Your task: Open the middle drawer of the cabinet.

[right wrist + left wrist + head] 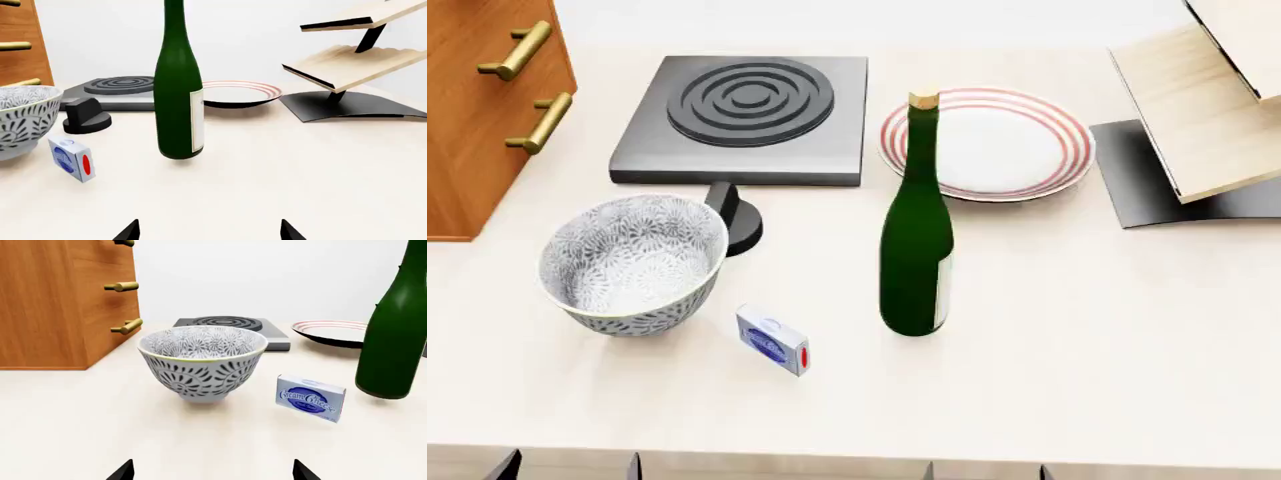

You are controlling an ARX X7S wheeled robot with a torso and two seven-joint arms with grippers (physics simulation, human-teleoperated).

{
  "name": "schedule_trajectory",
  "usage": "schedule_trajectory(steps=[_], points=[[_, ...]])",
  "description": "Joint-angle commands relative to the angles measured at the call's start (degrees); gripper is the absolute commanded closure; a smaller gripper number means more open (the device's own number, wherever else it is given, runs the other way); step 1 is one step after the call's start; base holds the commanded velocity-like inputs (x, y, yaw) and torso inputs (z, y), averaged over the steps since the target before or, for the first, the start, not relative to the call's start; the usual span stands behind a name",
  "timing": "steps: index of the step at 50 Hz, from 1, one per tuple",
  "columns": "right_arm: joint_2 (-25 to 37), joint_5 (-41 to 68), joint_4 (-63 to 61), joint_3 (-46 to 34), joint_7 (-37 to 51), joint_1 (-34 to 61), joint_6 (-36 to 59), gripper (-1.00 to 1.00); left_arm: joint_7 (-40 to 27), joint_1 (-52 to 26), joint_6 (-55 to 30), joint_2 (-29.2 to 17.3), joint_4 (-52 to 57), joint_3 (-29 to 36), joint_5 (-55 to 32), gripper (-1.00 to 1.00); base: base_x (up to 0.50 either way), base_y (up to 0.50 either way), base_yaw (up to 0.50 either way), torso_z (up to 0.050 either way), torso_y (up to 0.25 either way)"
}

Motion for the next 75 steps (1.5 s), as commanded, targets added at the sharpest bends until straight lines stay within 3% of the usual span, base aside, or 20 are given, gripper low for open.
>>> schedule_trajectory(steps=[1, 10, 15, 35, 48, 59, 75], points=[[1.0, 0.1, -1.6, -1.3, 1.4, -0.5, 1.1, -1.0, -1.1, 0.4, -0.6, -1.0, 1.2, 1.2, -0.6, -1.0, 0.0, 0.0, 0.0, 0.0, 0.0], [2.7, 1.0, -6.2, -3.0, 3.5, -2.6, 1.1, -1.0, -2.7, 2.6, -3.5, -2.8, 8.9, 2.9, -2.1, -1.0, 0.0, 0.0, 0.0, 0.0, 0.0], [3.2, 3.6, -17.1, -2.8, 4.0, -5.3, 3.4, -1.0, -4.0, 4.8, -3.0, -3.4, 15.9, 2.8, -2.8, -1.0, 0.0, 0.0, 0.0, 0.0, 0.0], [5.9, 4.0, -40.6, -3.5, 7.8, -14.8, 4.6, -1.0, -6.7, 13.9, -6.5, -6.6, 41.8, 4.6, -2.4, -1.0, 0.0, 0.0, 0.0, 0.0, 0.0], [7.5, 5.0, -44.6, -4.6, 7.8, -16.6, 0.4, -1.0, -7.4, 14.4, -5.8, -7.7, 42.9, 5.4, -3.4, -1.0, 0.0, 0.0, 0.0, 0.0, 0.0], [8.2, 5.8, -44.5, -5.2, 8.9, -15.9, 2.9, -1.0, -8.0, 14.5, -5.6, -8.5, 42.9, 6.3, -3.4, -1.0, 0.01, 0.0, 0.0, 0.0, 0.0], [9.2, 3.5, -44.1, -7.1, 10.2, -15.7, 4.3, -1.0, -9.2, 14.4, -6.0, -9.3, 42.7, 7.3, -3.3, -1.0, 0.45, 0.12, 0.0, 0.0, 0.0]])
